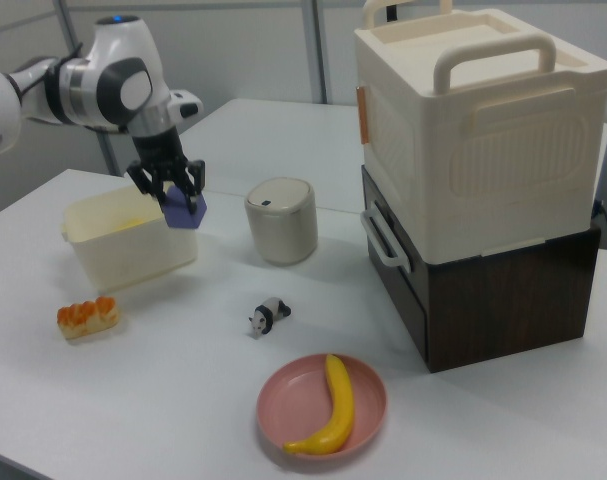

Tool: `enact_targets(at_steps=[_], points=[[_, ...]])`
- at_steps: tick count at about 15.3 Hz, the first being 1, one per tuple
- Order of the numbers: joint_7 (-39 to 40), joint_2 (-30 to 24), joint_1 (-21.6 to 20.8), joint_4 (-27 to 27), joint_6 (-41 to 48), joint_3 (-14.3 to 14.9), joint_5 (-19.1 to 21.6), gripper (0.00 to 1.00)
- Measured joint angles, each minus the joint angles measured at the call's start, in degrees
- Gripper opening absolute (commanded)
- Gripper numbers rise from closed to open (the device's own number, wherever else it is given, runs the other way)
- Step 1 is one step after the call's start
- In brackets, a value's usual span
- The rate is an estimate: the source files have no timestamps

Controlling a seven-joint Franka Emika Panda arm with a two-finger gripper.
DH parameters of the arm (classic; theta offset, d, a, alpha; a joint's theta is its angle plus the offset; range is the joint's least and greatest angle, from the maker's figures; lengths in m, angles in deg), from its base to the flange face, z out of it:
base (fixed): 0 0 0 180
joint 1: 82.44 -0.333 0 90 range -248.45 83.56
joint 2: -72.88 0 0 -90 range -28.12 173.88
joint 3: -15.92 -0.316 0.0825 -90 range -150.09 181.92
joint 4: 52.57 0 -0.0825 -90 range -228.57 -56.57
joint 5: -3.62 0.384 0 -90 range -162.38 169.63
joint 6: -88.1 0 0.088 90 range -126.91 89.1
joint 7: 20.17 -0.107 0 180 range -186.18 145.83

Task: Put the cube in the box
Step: 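Lift the purple cube and carry it over the plastic box, then lower the cube into the box beside the yellow sponge and release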

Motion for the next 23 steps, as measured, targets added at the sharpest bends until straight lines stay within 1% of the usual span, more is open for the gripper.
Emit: enact_targets(at_steps=[3,4,7,9,10,12,15,19,21,23], points=[[-0.4,0.1,-1.2,3.5,-0.1,-0.3,2.3,0.33],[-1.2,0.3,-2.2,4.6,-0.2,-0.4,2.8,0.35],[-5.8,0.9,-6.1,6.2,-1.9,-0.4,3.2,0.36],[-9.1,2.1,-9.1,6.2,-4.1,-0.4,3.2,0.46],[-10.6,3.2,-10.4,6.2,-5.5,-0.4,3.2,0.53],[-12.6,6.1,-12.4,6.2,-8.6,-0.3,3.2,1.0],[-14.4,9.5,-13.7,6.3,-11.4,-0.3,3.1,1.0],[-17.1,9.3,-14.1,7.4,-11.4,-0.1,2.5,1.0],[-18.4,8.0,-13.7,7.5,-8.1,0.2,1.2,1.0],[-19.1,5.8,-11.7,7.5,-2.7,0.3,0.6,1.0]])
